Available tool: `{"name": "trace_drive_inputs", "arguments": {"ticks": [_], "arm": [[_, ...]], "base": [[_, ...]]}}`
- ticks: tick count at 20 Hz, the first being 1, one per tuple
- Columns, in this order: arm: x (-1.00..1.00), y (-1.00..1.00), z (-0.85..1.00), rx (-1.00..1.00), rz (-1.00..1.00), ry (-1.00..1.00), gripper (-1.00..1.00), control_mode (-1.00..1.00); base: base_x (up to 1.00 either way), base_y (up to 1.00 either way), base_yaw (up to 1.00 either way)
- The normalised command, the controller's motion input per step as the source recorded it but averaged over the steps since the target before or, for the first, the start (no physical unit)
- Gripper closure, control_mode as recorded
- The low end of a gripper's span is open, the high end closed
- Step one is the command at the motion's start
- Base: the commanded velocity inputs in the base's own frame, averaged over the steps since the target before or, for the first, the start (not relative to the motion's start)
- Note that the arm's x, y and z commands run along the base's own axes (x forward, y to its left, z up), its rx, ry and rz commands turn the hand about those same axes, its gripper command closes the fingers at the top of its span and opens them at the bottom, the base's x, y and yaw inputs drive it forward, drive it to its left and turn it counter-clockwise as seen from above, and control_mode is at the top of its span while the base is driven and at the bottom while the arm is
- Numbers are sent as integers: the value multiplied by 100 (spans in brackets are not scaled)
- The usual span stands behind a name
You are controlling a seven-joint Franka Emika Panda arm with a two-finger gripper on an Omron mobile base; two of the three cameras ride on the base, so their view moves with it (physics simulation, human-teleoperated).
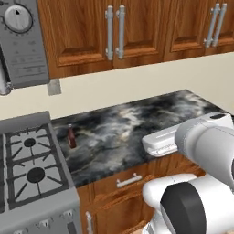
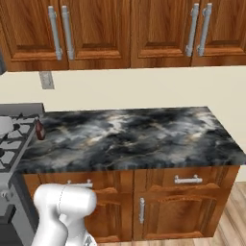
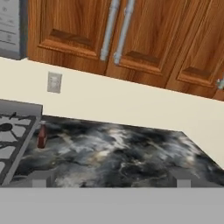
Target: Collect the turmeric, ketchup, and shaker from the cabinet and place them next to the stove.
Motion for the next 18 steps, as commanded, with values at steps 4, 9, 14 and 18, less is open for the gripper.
{"name": "trace_drive_inputs", "arguments": {"ticks": [4, 9, 14, 18], "arm": [[0, 0, 0, 0, 0, 0, -100, 100], [0, 0, 0, 0, 0, 0, -100, 100], [0, 0, 0, 0, 0, 0, -100, 100], [0, 0, 0, 0, 0, 0, -100, 100]], "base": [[0, -35, -48], [0, -18, -58], [9, -7, -60], [32, -42, -50]]}}
